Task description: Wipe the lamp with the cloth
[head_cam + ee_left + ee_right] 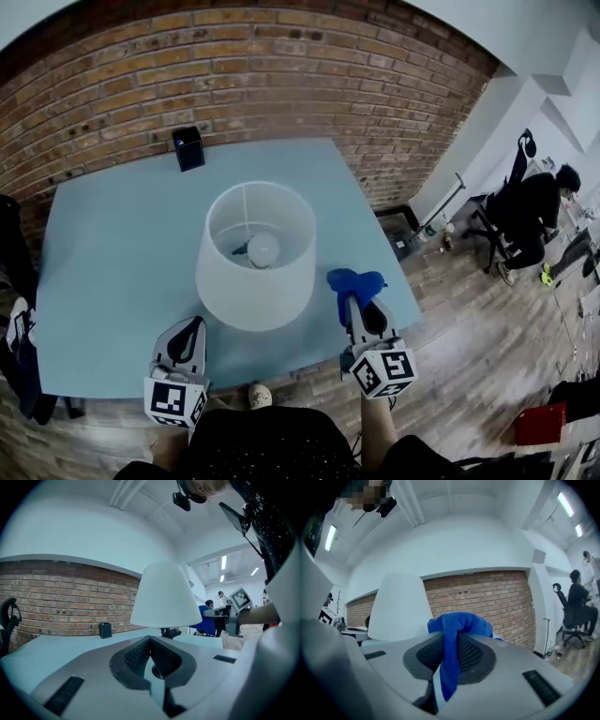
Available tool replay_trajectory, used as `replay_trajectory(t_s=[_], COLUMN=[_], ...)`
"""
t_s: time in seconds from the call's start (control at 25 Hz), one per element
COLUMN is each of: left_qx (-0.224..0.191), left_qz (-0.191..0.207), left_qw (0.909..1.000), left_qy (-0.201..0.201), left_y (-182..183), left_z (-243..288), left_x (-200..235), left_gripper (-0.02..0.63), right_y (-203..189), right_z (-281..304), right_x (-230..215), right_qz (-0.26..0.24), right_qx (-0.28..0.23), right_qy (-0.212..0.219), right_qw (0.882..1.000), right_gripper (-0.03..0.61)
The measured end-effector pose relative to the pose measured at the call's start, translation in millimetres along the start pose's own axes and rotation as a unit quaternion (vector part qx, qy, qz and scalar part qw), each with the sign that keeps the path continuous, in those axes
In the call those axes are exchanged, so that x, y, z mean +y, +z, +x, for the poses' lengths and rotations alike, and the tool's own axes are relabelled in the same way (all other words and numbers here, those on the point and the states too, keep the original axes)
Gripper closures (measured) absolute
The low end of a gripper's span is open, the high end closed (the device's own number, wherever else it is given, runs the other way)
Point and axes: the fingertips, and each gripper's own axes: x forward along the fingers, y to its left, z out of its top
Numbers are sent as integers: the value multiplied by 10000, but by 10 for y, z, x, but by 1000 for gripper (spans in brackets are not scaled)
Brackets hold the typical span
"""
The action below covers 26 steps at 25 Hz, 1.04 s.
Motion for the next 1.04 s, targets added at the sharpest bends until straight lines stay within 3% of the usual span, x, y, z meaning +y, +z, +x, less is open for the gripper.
replay_trajectory(t_s=[0.12,0.32,0.52,1.04], left_qx=[-46,-114,-115,21], left_qz=[-52,-19,-35,-37], left_qw=[10000,9999,9997,9994], left_qy=[7,127,234,333], left_y=[14,26,48,-7], left_z=[-3,-48,-115,-191], left_x=[-22,-10,11,145], left_gripper=[606,605,605,606], right_y=[35,26,0,-99], right_z=[-120,-168,-178,-157], right_x=[95,235,206,308], right_qz=[-114,-385,-23,133], right_qx=[-87,-143,-105,82], right_qy=[-376,-590,-614,-542], right_qw=[9992,9974,9981,9984], right_gripper=[517,517,517,517])
